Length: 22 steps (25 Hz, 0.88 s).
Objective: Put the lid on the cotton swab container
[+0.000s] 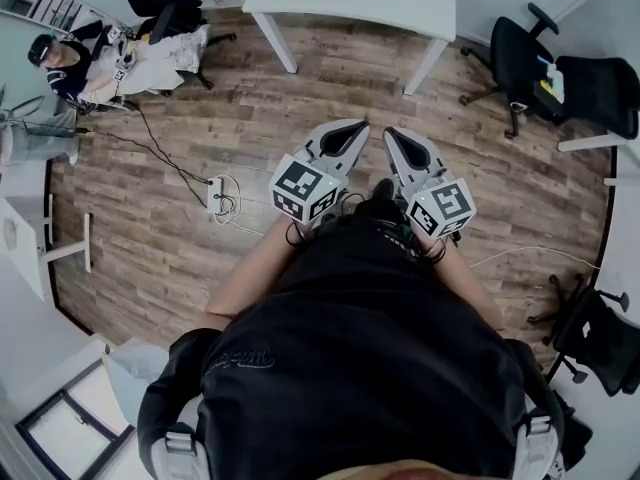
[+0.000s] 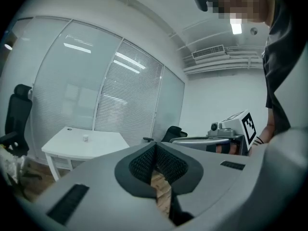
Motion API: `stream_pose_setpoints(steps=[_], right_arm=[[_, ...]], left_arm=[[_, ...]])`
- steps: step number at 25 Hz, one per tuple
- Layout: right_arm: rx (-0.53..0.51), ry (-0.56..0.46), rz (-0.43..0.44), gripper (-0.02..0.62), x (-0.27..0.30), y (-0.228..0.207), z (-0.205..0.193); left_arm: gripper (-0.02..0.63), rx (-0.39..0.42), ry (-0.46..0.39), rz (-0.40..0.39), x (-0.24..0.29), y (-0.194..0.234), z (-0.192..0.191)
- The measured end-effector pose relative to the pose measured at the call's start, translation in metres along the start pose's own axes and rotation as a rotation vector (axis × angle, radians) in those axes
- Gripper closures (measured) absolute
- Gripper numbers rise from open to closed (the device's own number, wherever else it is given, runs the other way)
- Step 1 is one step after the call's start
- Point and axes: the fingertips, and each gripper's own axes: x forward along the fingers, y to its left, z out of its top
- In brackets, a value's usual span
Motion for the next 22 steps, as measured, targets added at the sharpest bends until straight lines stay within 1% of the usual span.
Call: stream_pose_setpoints(steps=[2,5,7,10,12,14,17,22], right_arm=[[-0.011,0.003,0.000,0.572,0.002,-0.028,0.008],[-0.035,-0.001,-0.026,0.572,0.001,-0.075,0.024],[-0.045,-0.008,-0.034,0.572,-0.002,-0.103,0.034],[-0.042,-0.007,-0.014,0.572,-0.003,-0.135,0.042],[-0.032,-0.005,-0.007,0.572,-0.002,-0.152,0.043],[-0.013,-0.005,-0.008,0.572,-0.002,-0.165,0.045],[-0.015,0.003,0.006,0.572,0.000,-0.172,0.043],[-0.010,0.017,0.001,0.572,0.005,-0.183,0.042]], left_arm=[[0.591,-0.003,-0.002,-0.010,0.029,0.004,0.006],[0.591,0.013,-0.021,-0.019,0.073,0.005,0.023],[0.591,0.010,-0.018,-0.022,0.104,0.002,0.028],[0.591,-0.001,0.002,-0.023,0.142,-0.003,0.028],[0.591,-0.001,0.006,-0.018,0.156,-0.002,0.030],[0.591,-0.008,0.001,-0.001,0.164,0.003,0.034],[0.591,-0.019,-0.004,0.024,0.172,0.009,0.034],[0.591,-0.035,-0.012,0.000,0.189,0.015,0.036]])
